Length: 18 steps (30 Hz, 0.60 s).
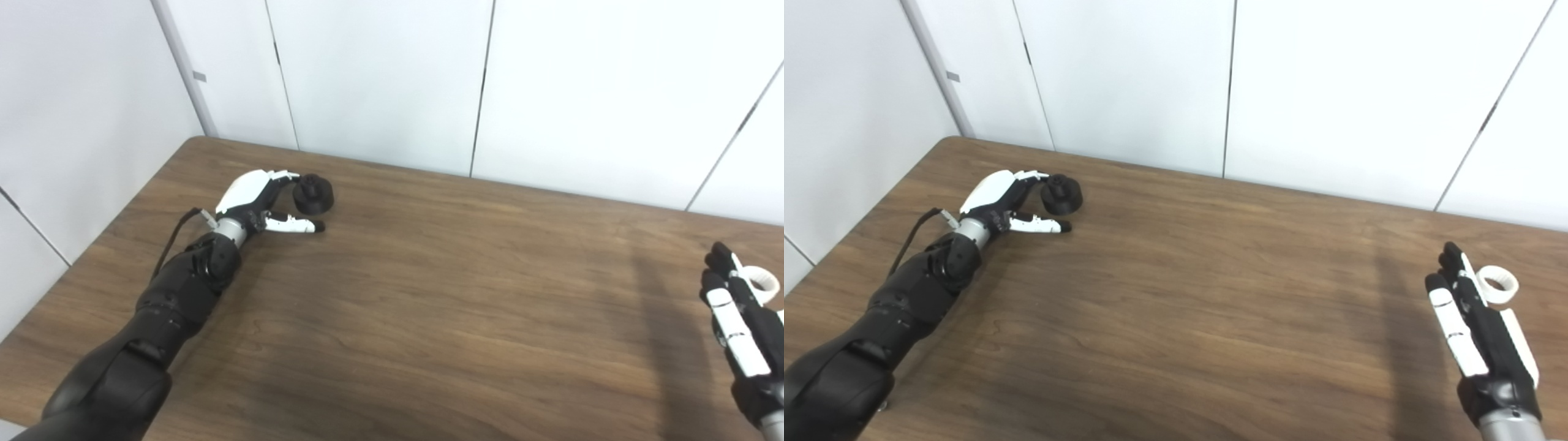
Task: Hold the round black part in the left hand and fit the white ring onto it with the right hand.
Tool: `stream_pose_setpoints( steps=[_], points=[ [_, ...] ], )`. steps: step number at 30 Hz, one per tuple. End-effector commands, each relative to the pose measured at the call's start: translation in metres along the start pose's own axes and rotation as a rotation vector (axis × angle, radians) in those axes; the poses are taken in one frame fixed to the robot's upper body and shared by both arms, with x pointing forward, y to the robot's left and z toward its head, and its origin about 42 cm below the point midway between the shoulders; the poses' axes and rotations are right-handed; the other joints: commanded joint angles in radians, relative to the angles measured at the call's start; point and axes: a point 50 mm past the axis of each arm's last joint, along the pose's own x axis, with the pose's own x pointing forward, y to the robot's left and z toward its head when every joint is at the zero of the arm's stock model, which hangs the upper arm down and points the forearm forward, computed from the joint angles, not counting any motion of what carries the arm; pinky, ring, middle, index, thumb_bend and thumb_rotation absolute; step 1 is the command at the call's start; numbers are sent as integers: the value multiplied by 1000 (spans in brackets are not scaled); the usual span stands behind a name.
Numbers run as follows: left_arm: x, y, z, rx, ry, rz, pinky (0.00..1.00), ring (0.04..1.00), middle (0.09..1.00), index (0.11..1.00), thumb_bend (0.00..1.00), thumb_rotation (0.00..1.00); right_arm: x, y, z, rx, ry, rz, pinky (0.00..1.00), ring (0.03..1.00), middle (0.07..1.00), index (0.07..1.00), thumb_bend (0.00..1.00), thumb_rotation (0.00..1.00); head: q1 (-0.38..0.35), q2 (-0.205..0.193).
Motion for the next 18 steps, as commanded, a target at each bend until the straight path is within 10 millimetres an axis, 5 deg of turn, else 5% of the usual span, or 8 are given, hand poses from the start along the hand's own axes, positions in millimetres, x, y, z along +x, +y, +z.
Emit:
stream_pose_setpoints(
  steps=[1, 7, 10, 11, 13, 18],
  points=[
    [13, 17, 12, 15, -41, 24, 1000, 948, 914, 827, 999, 488, -1, -8, 19, -26, -76, -12, 996, 1000, 1000, 1000, 82, 781, 0, 0],
    [18, 14, 14, 8, -54, 23, 999, 942, 903, 804, 949, 445, -4, -7, 23, -32, -75, -18, 996, 1000, 1000, 1000, 83, 763, -6, 4],
    [20, 14, 16, -19, -67, 38, 1000, 931, 869, 640, 825, 258, -4, -5, 24, -33, -73, -18, 994, 1000, 1000, 1000, 84, 758, -8, 1],
    [20, 14, 16, -24, -72, 43, 1000, 914, 829, 565, 677, 162, -4, -5, 23, -35, -73, -18, 993, 1000, 1000, 1000, 88, 757, -9, 0],
    [21, 14, 16, -24, -78, 45, 1000, 886, 773, 501, 554, 77, -3, -3, 23, -33, -76, -15, 997, 1000, 1000, 1000, 82, 759, -11, -1],
    [21, 13, 14, -20, -88, 44, 1000, 862, 737, 484, 524, 55, -3, 1, 23, -37, -78, -10, 1000, 1000, 1000, 1000, 60, 761, -25, 0]
  ],
)
